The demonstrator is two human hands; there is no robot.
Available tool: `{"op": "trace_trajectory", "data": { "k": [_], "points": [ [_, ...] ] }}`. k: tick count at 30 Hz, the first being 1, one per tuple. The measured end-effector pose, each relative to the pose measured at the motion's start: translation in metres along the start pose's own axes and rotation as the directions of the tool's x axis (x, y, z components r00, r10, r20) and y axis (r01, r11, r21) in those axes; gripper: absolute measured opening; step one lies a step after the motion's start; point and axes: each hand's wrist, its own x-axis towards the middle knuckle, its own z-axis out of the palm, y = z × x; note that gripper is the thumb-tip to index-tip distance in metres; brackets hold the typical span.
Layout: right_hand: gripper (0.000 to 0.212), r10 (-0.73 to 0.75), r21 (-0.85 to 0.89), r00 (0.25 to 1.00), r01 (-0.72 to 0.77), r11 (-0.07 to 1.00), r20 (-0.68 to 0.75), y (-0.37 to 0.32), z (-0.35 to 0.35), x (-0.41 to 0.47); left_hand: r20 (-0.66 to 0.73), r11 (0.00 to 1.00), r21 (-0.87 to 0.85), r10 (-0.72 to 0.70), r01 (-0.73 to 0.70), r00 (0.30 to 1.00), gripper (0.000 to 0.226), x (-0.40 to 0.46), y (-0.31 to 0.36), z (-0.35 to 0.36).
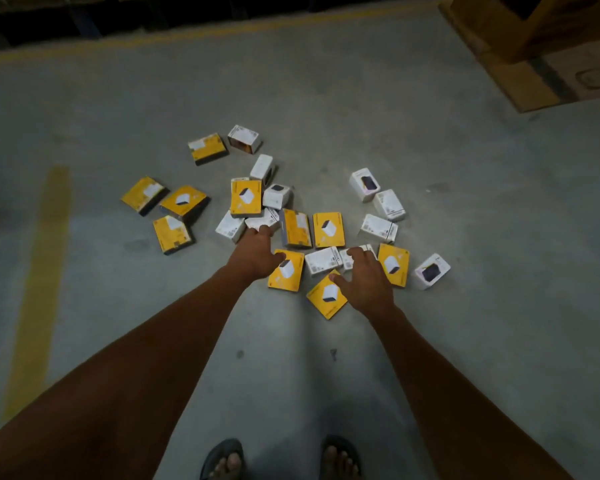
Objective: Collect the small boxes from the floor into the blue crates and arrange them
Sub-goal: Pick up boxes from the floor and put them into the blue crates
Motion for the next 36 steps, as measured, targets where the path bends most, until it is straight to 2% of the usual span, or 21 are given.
{"op": "trace_trajectory", "data": {
  "k": [9, 13, 15, 18, 23, 26, 29, 32, 36],
  "points": [
    [0.079, 0.042, -0.082, 0.998, -0.038, 0.996, 0.050, 0.075, 0.108, 0.061, -0.070, 0.999, 0.029, 0.024, -0.022, 0.997, 0.078, 0.081, -0.071, 0.105],
    [0.094, 0.085, -0.144, 0.992, -0.071, 0.987, 0.092, 0.099, 0.153, 0.093, -0.061, 0.999, 0.035, 0.014, -0.012, 0.998, 0.096, 0.114, -0.096, 0.149],
    [0.106, 0.117, -0.146, 0.987, -0.100, 0.984, 0.110, 0.110, 0.175, 0.105, -0.032, 0.999, 0.048, -0.018, 0.019, 0.999, 0.102, 0.128, -0.106, 0.172],
    [0.120, 0.151, -0.165, 0.978, -0.126, 0.978, 0.146, 0.123, 0.203, 0.116, -0.030, 0.994, 0.087, -0.063, 0.066, 0.998, 0.100, 0.142, -0.115, 0.207],
    [0.150, 0.247, -0.242, 0.950, -0.198, 0.950, 0.192, 0.146, 0.240, 0.117, -0.035, 0.976, 0.081, -0.198, 0.201, 0.979, 0.127, 0.152, -0.125, 0.261],
    [0.155, 0.285, -0.255, 0.947, -0.241, 0.936, 0.149, 0.152, 0.251, 0.115, -0.036, 0.967, 0.076, -0.241, 0.243, 0.970, 0.139, 0.145, -0.127, 0.281],
    [0.158, 0.336, -0.178, 0.936, -0.315, 0.932, 0.106, 0.156, 0.248, 0.118, -0.070, 0.957, 0.031, -0.287, 0.290, 0.955, 0.150, 0.141, -0.126, 0.285],
    [0.158, 0.333, -0.145, 0.934, -0.315, 0.938, 0.127, 0.155, 0.235, 0.122, -0.036, 0.935, 0.021, -0.352, 0.353, 0.935, 0.163, 0.138, -0.126, 0.277],
    [0.108, 0.298, -0.098, 0.936, -0.284, 0.954, 0.186, 0.139, 0.210, 0.130, -0.012, 0.902, -0.111, -0.422, 0.418, 0.907, 0.156, 0.136, -0.128, 0.262]
  ]
}}
